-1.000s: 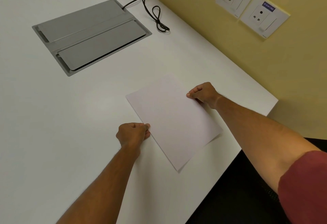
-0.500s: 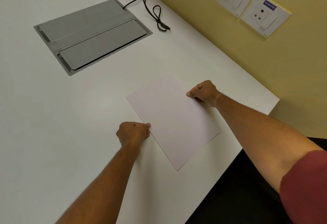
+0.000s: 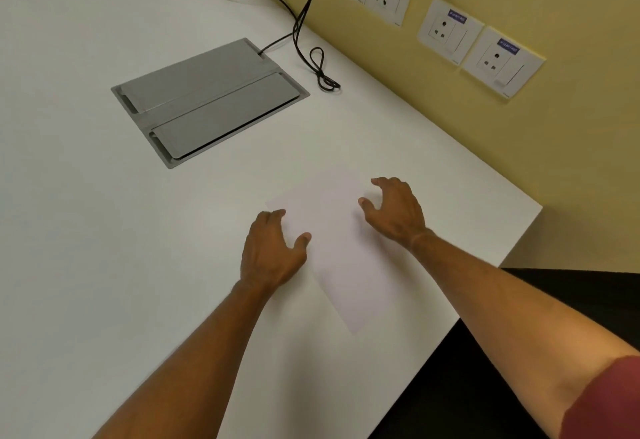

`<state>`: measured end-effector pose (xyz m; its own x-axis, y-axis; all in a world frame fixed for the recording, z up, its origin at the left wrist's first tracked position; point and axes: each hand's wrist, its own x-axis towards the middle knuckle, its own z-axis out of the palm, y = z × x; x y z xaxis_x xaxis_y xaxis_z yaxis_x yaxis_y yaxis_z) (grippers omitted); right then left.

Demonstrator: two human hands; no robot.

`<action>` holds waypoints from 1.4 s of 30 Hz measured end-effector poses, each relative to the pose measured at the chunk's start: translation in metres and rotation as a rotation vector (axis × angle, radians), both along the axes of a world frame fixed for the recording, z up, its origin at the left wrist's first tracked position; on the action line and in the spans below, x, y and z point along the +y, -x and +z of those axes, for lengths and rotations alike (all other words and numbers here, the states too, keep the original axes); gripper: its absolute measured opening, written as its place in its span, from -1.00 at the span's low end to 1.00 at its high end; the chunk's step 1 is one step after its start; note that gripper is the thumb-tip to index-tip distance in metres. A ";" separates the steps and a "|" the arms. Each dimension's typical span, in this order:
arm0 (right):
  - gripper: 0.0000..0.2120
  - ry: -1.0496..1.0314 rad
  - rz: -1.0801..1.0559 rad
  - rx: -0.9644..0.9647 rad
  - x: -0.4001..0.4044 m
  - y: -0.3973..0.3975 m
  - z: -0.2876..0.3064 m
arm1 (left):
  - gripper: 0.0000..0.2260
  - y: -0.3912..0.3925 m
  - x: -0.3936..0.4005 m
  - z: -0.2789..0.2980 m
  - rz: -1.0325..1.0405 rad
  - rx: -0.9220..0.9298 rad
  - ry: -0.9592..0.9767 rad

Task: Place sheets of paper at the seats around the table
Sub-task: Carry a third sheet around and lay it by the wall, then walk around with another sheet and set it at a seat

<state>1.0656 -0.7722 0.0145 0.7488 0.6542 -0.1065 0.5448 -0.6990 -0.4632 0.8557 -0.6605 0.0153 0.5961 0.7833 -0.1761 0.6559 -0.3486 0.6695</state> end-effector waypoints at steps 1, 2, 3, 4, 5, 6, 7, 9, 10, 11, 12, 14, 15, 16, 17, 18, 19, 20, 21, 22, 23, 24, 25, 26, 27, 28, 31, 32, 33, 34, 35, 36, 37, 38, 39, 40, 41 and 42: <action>-0.45 -0.007 0.018 -0.042 -0.001 0.007 0.004 | -0.34 0.001 0.002 0.005 -0.049 0.008 -0.056; -0.41 -0.009 0.035 -0.085 -0.003 0.014 0.007 | -0.30 0.003 0.004 0.009 -0.089 0.022 -0.109; -0.37 -0.003 0.054 -0.129 -0.004 0.022 0.012 | -0.26 0.006 0.005 0.015 -0.120 0.039 -0.159; -0.34 0.011 0.074 -0.168 -0.004 0.027 0.016 | -0.22 0.007 0.007 0.019 -0.148 0.058 -0.202; -0.31 0.020 0.091 -0.201 -0.005 0.031 0.020 | -0.19 0.008 0.009 0.023 -0.174 0.078 -0.242; -0.28 0.017 0.108 -0.230 -0.006 0.037 0.026 | -0.17 0.011 0.010 0.028 -0.196 0.092 -0.286; -0.25 0.011 0.121 -0.253 -0.007 0.043 0.032 | -0.15 0.014 0.011 0.034 -0.215 0.105 -0.330; -0.22 -0.002 0.138 -0.296 -0.008 0.054 0.045 | -0.13 0.019 0.013 0.046 -0.242 0.130 -0.419; -0.20 -0.009 0.142 -0.322 -0.008 0.059 0.051 | -0.13 0.021 0.014 0.052 -0.251 0.139 -0.457; -0.18 -0.016 0.143 -0.351 -0.007 0.064 0.058 | -0.13 0.024 0.016 0.058 -0.258 0.147 -0.492; -0.17 -0.022 0.146 -0.376 -0.007 0.070 0.066 | -0.14 0.028 0.017 0.064 -0.263 0.152 -0.522; -0.15 -0.034 0.157 -0.417 -0.006 0.080 0.080 | -0.14 0.036 0.019 0.076 -0.267 0.151 -0.573; -0.15 -0.044 0.163 -0.438 -0.006 0.086 0.087 | -0.15 0.041 0.019 0.083 -0.267 0.144 -0.593; -0.15 -0.055 0.168 -0.460 -0.006 0.092 0.094 | -0.15 0.045 0.019 0.090 -0.267 0.134 -0.613; -0.15 -0.065 0.169 -0.481 -0.006 0.099 0.102 | -0.15 0.050 0.019 0.098 -0.268 0.127 -0.632; -0.15 -0.074 0.170 -0.499 -0.007 0.105 0.109 | -0.15 0.055 0.018 0.105 -0.268 0.124 -0.650; -0.14 -0.082 0.171 -0.515 -0.007 0.113 0.116 | -0.15 0.061 0.018 0.113 -0.266 0.124 -0.669; -0.15 -0.090 0.174 -0.529 -0.009 0.121 0.123 | -0.15 0.067 0.018 0.121 -0.261 0.126 -0.687; -0.15 -0.098 0.179 -0.542 -0.010 0.129 0.130 | -0.15 0.073 0.018 0.128 -0.253 0.127 -0.705; -0.15 -0.105 0.183 -0.556 -0.011 0.136 0.137 | -0.15 0.079 0.017 0.136 -0.243 0.124 -0.724; -0.15 -0.109 0.188 -0.569 -0.012 0.144 0.143 | -0.15 0.085 0.017 0.143 -0.233 0.119 -0.741; -0.14 -0.111 0.194 -0.582 -0.013 0.152 0.150 | -0.15 0.091 0.016 0.150 -0.222 0.113 -0.760; -0.14 -0.114 0.198 -0.594 -0.014 0.160 0.156 | -0.15 0.097 0.015 0.157 -0.211 0.114 -0.781; -0.14 -0.120 0.200 -0.605 -0.014 0.167 0.162 | -0.14 0.103 0.014 0.164 -0.200 0.119 -0.804; -0.14 -0.127 0.201 -0.614 -0.014 0.174 0.167 | -0.13 0.110 0.013 0.170 -0.190 0.125 -0.825; -0.13 -0.136 0.201 -0.621 -0.015 0.181 0.172 | -0.13 0.116 0.011 0.176 -0.181 0.127 -0.840; -0.13 -0.169 0.210 -0.644 -0.015 0.201 0.188 | -0.12 0.137 0.007 0.194 -0.145 0.125 -0.877; -0.13 -0.176 0.215 -0.654 -0.015 0.207 0.194 | -0.12 0.145 0.006 0.200 -0.130 0.126 -0.888; -0.12 -0.181 0.223 -0.663 -0.015 0.213 0.200 | -0.12 0.153 0.005 0.206 -0.117 0.127 -0.897; -0.12 -0.189 0.234 -0.671 -0.015 0.219 0.206 | -0.12 0.160 0.003 0.212 -0.102 0.126 -0.906; -0.12 -0.200 0.247 -0.679 -0.015 0.225 0.211 | -0.12 0.168 0.002 0.218 -0.087 0.127 -0.915; -0.11 -0.212 0.261 -0.685 -0.015 0.231 0.217 | -0.12 0.177 0.000 0.224 -0.073 0.129 -0.923; -0.11 -0.223 0.275 -0.693 -0.016 0.237 0.222 | -0.11 0.185 -0.003 0.230 -0.058 0.134 -0.932; -0.11 -0.234 0.289 -0.702 -0.017 0.242 0.227 | -0.11 0.194 -0.005 0.236 -0.041 0.139 -0.941; -0.11 -0.249 0.304 -0.712 -0.018 0.248 0.232 | -0.10 0.203 -0.008 0.241 -0.020 0.142 -0.951; -0.11 -0.267 0.320 -0.719 -0.019 0.254 0.237 | -0.10 0.211 -0.012 0.246 0.002 0.146 -0.957; -0.11 -0.287 0.338 -0.721 -0.020 0.259 0.242 | -0.10 0.220 -0.017 0.251 0.024 0.152 -0.961; -0.10 -0.304 0.357 -0.718 -0.022 0.265 0.247 | -0.10 0.228 -0.023 0.256 0.046 0.160 -0.968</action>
<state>0.8003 -0.7942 0.2612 0.3116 0.7865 0.5332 0.9415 -0.3315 -0.0612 0.6273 -0.6833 0.2717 0.5862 0.6540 0.4782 0.7408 -0.6716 0.0105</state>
